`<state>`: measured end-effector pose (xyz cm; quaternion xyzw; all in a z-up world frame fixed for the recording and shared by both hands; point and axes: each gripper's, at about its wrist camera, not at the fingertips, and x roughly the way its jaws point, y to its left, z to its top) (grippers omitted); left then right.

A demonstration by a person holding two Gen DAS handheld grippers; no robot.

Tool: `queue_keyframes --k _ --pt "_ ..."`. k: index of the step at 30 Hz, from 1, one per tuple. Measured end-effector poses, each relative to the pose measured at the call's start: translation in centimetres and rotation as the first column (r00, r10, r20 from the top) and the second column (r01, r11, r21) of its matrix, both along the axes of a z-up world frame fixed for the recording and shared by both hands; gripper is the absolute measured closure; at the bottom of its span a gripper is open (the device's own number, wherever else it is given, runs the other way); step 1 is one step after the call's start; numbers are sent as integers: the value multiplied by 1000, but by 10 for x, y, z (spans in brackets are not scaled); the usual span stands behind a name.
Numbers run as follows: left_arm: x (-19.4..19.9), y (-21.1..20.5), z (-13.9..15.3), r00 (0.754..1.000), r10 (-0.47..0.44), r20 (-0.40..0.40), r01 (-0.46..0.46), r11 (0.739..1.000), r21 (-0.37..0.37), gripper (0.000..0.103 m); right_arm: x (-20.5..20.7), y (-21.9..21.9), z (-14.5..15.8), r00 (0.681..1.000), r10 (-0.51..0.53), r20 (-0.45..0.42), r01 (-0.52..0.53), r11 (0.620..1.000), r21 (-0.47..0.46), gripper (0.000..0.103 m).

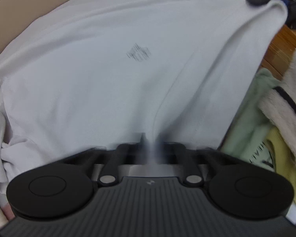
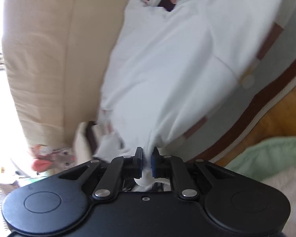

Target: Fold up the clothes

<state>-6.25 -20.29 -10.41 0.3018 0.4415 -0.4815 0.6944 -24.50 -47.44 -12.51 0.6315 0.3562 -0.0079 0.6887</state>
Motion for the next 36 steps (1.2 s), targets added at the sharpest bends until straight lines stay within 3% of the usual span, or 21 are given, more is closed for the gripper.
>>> queue_keyframes --k 3,5,8,10,12,13,16,17,20,21,24,25,26,28,31,33,36 --pt "-2 14 21 1000 -13 12 14 999 -38 96 -7 2 11 999 47 -15 -48 997 -53 92" --pt "-1 25 36 999 -36 26 37 998 -50 96 -9 8 14 990 114 -79 -128 972 -196 92" --pt "0 34 43 999 -44 -29 43 998 -47 96 -7 34 8 944 211 -256 -307 845 -437 92" --pt "-1 35 38 998 -37 -53 37 999 -11 97 -9 44 -8 929 248 -273 -337 872 -355 92" --pt "4 40 35 997 -34 -65 34 999 3 97 -16 46 -11 948 249 -196 -293 925 -240 93" --pt "6 42 34 997 -32 -72 33 999 10 97 -19 44 -9 951 252 -180 -290 928 -234 93" --pt "17 48 25 991 13 -133 -10 1000 21 96 -14 63 4 897 313 -314 -430 782 -452 93" --pt "18 48 22 987 33 -154 -30 999 25 96 -14 68 0 873 320 -369 -475 734 -485 93" --pt "5 44 15 995 7 -100 -1 998 58 94 -2 82 -11 821 355 -448 -558 667 -495 93" --pt "5 44 15 995 5 -103 1 998 62 94 18 102 -12 796 369 -480 -595 627 -503 93" --pt "10 50 18 992 33 -123 -30 999 24 83 33 120 -21 723 412 -554 -687 515 -513 90" --pt "13 54 21 992 43 -119 -42 999 8 75 33 122 -20 714 420 -560 -698 494 -519 90" --pt "18 58 26 991 63 -115 -64 998 -12 61 33 122 -18 710 420 -565 -702 486 -520 87" --pt "28 66 35 989 103 -109 -109 993 -54 47 31 119 -10 722 401 -563 -687 509 -518 80" --pt "55 85 46 976 213 -51 -216 973 -77 43 27 106 11 771 342 -537 -629 538 -562 73" --pt "79 103 48 949 314 20 -312 948 -60 41 28 105 35 798 298 -524 -599 496 -629 62" --pt "116 136 48 876 473 93 -472 881 -35 41 39 107 69 843 262 -470 -538 433 -723 60"
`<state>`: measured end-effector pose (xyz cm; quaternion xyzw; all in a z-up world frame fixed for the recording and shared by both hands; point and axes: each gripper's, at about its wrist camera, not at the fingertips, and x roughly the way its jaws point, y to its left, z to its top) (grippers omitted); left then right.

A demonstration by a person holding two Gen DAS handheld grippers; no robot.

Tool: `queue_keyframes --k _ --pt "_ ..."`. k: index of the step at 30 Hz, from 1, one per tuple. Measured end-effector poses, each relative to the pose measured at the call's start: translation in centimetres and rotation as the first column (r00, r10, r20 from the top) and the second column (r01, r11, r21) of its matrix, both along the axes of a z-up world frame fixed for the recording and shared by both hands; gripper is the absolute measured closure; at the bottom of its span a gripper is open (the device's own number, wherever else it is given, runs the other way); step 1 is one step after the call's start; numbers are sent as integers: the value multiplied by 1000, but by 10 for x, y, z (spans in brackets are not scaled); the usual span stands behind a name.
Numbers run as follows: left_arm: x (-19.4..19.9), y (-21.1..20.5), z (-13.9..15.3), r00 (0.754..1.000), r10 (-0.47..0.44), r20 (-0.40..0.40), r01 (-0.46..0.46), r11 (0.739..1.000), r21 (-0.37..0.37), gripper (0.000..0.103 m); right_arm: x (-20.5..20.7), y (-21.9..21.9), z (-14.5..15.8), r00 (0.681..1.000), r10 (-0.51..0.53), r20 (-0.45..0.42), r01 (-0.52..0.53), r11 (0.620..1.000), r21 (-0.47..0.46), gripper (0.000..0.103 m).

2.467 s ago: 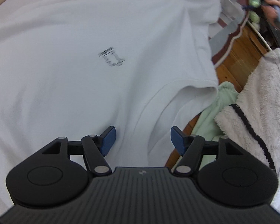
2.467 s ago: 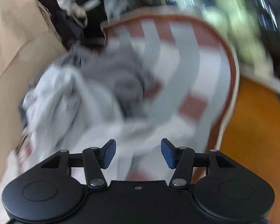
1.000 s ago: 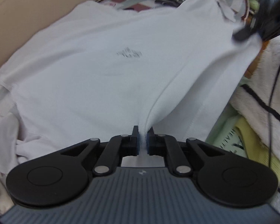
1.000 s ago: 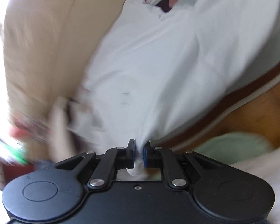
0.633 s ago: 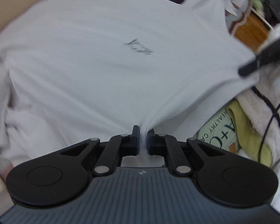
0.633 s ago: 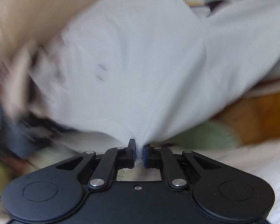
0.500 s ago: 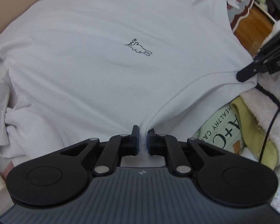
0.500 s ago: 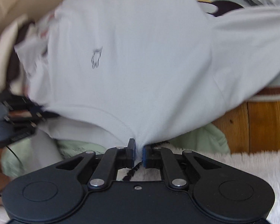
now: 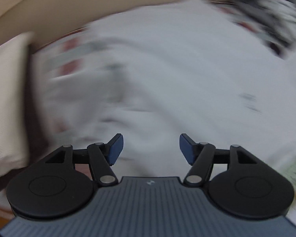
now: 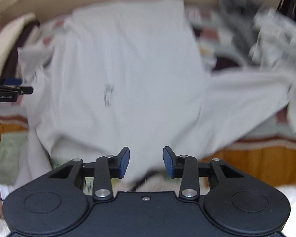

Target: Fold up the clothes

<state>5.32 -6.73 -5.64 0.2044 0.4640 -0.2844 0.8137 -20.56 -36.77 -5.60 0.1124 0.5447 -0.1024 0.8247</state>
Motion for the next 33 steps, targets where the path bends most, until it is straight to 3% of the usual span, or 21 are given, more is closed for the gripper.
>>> queue_keyframes --k 2,3,7,11,14,16,19,22,26,33 --pt "22 18 0 994 104 31 -105 994 13 40 15 9 17 998 35 54 -32 998 -52 60" --pt "33 26 0 987 156 47 -157 987 19 39 26 11 19 994 58 88 -56 998 -26 58" --pt "50 41 -8 974 217 72 -222 973 64 35 71 26 18 966 149 211 -174 979 103 57" --pt "40 20 -27 979 136 150 -159 974 158 30 120 69 -6 886 346 309 -389 917 85 58" --pt "35 5 -41 977 79 198 -123 968 219 29 146 97 -29 836 451 311 -498 863 87 58" --pt "39 3 -45 981 109 160 -142 968 207 29 158 110 -38 825 480 298 -527 845 96 58" --pt "47 5 -47 982 157 103 -173 970 173 29 164 118 -46 812 514 277 -560 820 121 58" --pt "48 5 -46 973 183 142 -209 957 200 29 165 120 -56 806 528 266 -579 796 175 58" --pt "50 9 -44 973 195 120 -213 962 171 27 170 131 -74 810 532 247 -586 759 283 58" --pt "59 22 -40 967 223 124 -242 955 169 27 190 173 -105 829 543 134 -560 805 195 57"
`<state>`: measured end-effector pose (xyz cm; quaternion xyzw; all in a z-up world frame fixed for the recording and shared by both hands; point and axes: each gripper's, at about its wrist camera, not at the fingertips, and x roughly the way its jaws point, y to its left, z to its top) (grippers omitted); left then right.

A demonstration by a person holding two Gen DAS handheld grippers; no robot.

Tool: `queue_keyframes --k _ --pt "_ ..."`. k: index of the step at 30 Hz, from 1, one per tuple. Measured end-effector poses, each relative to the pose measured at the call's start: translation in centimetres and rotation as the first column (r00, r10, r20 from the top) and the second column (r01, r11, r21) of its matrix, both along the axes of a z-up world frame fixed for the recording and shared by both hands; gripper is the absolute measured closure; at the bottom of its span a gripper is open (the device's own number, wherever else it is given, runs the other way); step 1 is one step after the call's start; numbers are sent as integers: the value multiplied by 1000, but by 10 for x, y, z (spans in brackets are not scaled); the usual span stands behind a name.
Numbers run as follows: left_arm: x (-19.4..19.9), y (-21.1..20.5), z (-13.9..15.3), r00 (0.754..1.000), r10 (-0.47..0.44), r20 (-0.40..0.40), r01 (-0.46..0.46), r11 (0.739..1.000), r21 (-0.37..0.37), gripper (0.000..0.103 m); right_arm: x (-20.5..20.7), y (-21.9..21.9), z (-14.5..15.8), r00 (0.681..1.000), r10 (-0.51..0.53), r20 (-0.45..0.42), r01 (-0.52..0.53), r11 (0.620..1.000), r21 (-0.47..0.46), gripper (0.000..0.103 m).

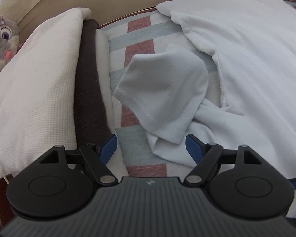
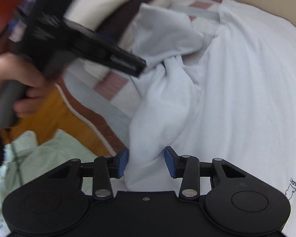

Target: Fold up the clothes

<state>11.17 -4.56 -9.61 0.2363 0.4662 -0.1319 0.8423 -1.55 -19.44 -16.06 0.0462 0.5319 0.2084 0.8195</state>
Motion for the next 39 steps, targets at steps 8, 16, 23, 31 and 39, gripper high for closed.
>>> queue_keyframes --k 8,16,23,31,39 --pt "-3 4 2 1000 10 -13 -10 999 -33 26 -19 -2 21 972 -3 236 20 997 -70 99" --pt "5 10 2 999 47 -23 -49 995 -87 26 -5 -59 29 952 -222 212 242 968 -70 99" --pt "4 10 3 1000 18 -22 -21 990 -142 26 5 -75 5 942 -318 104 325 944 -52 98" --pt "3 4 -3 999 -38 -27 30 972 -235 25 -2 -93 -4 925 -380 17 379 925 34 88" --pt "28 -23 -30 997 -54 -57 42 981 -191 21 -34 -109 10 910 -414 24 404 898 172 66"
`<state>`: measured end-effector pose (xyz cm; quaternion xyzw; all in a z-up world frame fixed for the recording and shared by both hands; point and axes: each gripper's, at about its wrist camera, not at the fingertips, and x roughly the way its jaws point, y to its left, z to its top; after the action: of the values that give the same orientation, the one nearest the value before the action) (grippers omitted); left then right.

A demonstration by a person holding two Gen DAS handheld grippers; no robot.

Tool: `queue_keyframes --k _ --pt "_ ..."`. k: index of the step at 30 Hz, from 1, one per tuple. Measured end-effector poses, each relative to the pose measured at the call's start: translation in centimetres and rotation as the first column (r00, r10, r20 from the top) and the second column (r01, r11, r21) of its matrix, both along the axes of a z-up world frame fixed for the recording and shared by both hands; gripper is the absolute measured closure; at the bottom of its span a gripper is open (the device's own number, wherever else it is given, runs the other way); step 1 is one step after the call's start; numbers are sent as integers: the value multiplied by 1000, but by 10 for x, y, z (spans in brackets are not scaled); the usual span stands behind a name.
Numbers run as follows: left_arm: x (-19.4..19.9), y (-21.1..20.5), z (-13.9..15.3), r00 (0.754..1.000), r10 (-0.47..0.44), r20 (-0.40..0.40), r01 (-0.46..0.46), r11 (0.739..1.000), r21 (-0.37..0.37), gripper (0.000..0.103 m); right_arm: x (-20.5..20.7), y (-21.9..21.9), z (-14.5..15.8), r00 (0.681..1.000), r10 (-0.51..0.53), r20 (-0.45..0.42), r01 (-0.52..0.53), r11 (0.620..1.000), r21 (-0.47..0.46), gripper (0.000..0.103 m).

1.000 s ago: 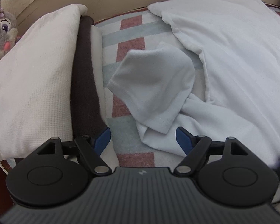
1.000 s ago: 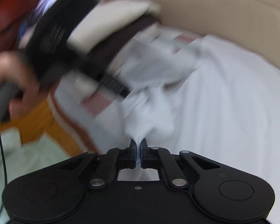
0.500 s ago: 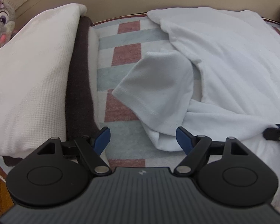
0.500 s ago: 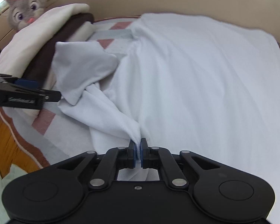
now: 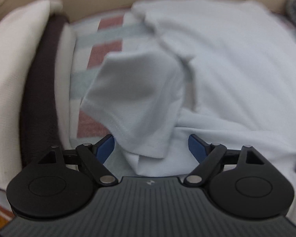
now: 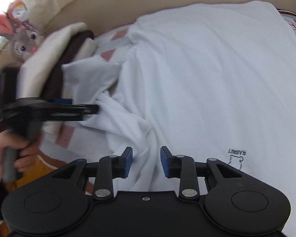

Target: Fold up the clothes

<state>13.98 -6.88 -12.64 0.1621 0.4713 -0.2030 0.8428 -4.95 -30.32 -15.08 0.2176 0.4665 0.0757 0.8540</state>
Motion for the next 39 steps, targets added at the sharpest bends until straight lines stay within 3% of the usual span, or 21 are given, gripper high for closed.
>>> queue_keyframes --k 4,7,9,10,11,14,17,21,24,26,31,32,36,39 --pt "13 -6 -5 1000 27 6 -28 999 27 27 0 14 5 997 58 45 -57 998 -32 55" --pt "19 -4 -12 998 58 -27 -57 998 40 27 8 23 -1 999 21 -32 -25 993 -118 50" --pt "19 -2 -11 998 57 -22 -56 998 19 45 12 23 -9 997 -8 -76 -1 994 -112 49" --pt "18 -2 -9 999 51 -16 -51 999 16 77 12 21 -12 997 -13 -78 7 996 -83 49" --pt "16 -2 -7 999 45 -10 -45 999 14 88 11 19 -13 997 -19 -80 13 997 -71 49" --pt "4 -5 9 993 37 116 -46 996 74 92 9 18 -13 998 -13 -67 9 998 -65 49" --pt "-7 0 35 976 55 210 -73 994 79 92 6 19 -10 1000 19 -15 -20 998 -60 50" --pt "-21 21 79 945 98 311 -116 992 40 92 4 25 -2 994 96 52 -94 995 -45 63" --pt "-32 41 108 927 127 354 -134 991 -5 92 1 31 1 986 145 85 -143 989 -31 89" --pt "-39 54 124 920 143 366 -141 990 -33 93 0 36 4 977 186 107 -184 983 -26 95" --pt "-50 89 149 898 207 388 -193 978 -76 92 0 48 18 944 292 156 -316 935 163 95" --pt "-53 97 152 892 222 394 -207 975 -80 92 2 54 18 940 306 152 -328 933 150 95" --pt "-40 126 142 914 296 276 -268 954 -136 92 7 74 15 928 355 117 -366 926 97 95" --pt "-32 147 133 913 366 182 -325 919 -222 92 12 82 9 927 372 55 -375 925 56 95"
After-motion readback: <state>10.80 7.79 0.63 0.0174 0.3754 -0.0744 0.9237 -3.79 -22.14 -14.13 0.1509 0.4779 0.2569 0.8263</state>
